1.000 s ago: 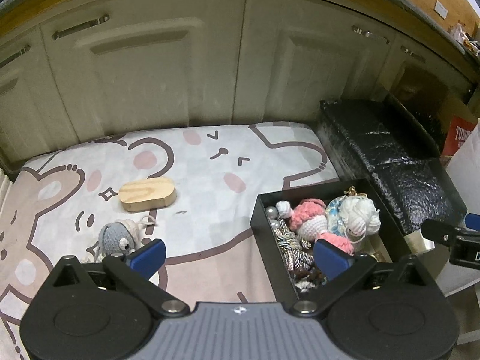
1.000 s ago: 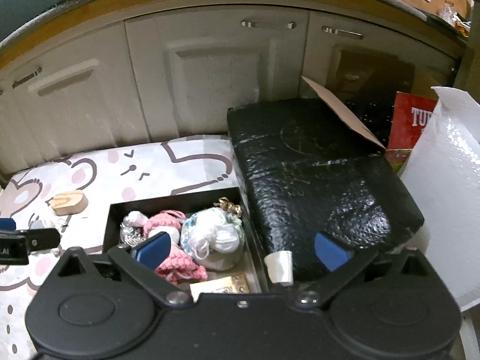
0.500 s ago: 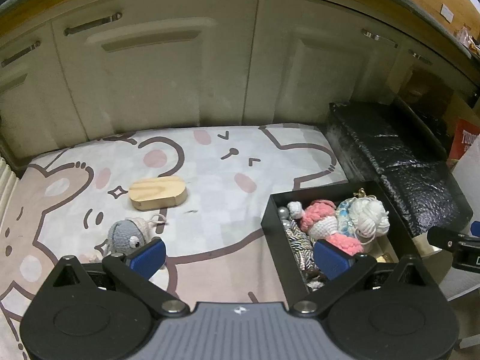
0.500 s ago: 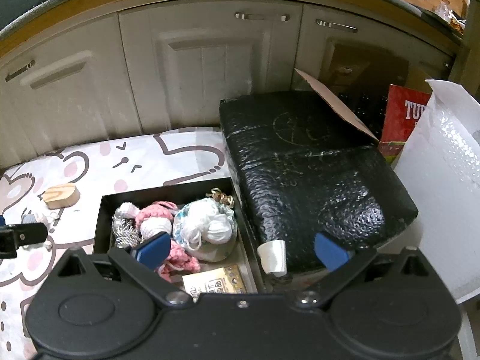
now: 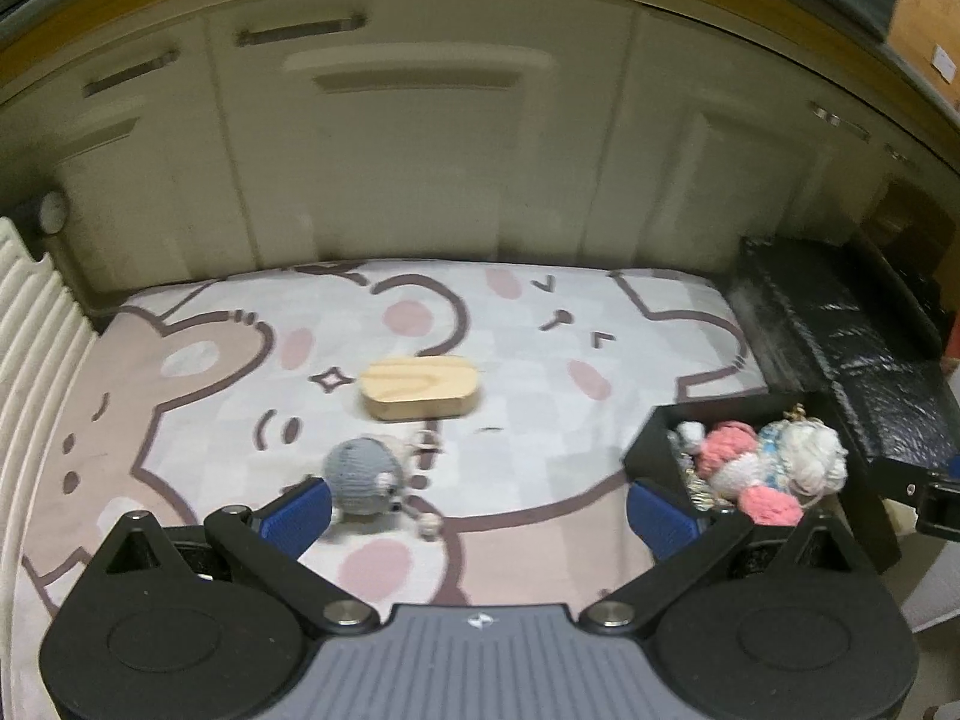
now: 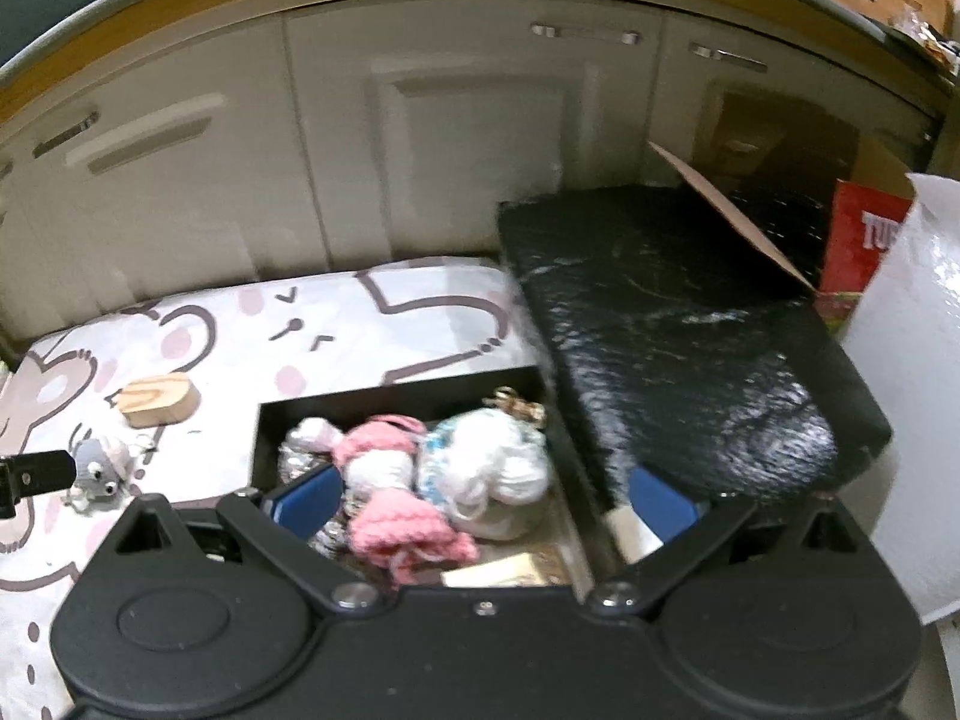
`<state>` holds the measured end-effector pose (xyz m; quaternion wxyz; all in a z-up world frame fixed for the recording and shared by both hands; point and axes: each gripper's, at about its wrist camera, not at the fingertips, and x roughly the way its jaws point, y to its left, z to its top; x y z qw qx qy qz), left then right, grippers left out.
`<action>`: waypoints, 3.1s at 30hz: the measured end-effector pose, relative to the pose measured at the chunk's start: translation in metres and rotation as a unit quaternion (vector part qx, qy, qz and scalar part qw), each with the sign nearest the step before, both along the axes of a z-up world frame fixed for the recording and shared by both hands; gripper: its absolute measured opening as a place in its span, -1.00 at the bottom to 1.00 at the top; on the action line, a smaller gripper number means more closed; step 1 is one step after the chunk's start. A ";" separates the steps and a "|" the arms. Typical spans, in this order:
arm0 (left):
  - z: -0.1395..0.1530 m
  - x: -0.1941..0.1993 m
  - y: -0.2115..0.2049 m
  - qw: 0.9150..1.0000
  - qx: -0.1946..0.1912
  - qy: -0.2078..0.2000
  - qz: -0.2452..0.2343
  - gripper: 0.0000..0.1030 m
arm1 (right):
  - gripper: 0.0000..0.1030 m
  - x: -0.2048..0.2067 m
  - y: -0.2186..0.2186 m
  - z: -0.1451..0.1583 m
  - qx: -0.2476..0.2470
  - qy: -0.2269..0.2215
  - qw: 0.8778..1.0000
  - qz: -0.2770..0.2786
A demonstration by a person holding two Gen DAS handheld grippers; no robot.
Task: Organize objects
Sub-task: 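Move both tools back toward the gray crochet mouse on the bed, then grasp the gray crochet mouse with the left tool while the right tool grasps the wooden block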
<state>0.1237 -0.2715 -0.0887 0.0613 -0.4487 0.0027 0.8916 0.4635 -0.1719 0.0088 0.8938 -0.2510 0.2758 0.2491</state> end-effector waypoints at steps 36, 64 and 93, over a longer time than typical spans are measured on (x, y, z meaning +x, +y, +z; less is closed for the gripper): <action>-0.015 -0.017 -0.080 0.999 0.001 0.018 0.038 1.00 | 1.00 -0.040 0.101 -0.018 0.078 0.026 0.995 0.049; -0.085 -0.085 -0.057 0.999 0.014 -0.043 -0.023 0.57 | 1.00 0.018 0.201 -0.038 0.036 0.051 0.997 0.053; -0.100 -0.094 -0.111 0.997 -0.024 -0.077 -0.012 0.01 | 1.00 0.022 0.267 -0.151 0.006 0.116 0.991 0.065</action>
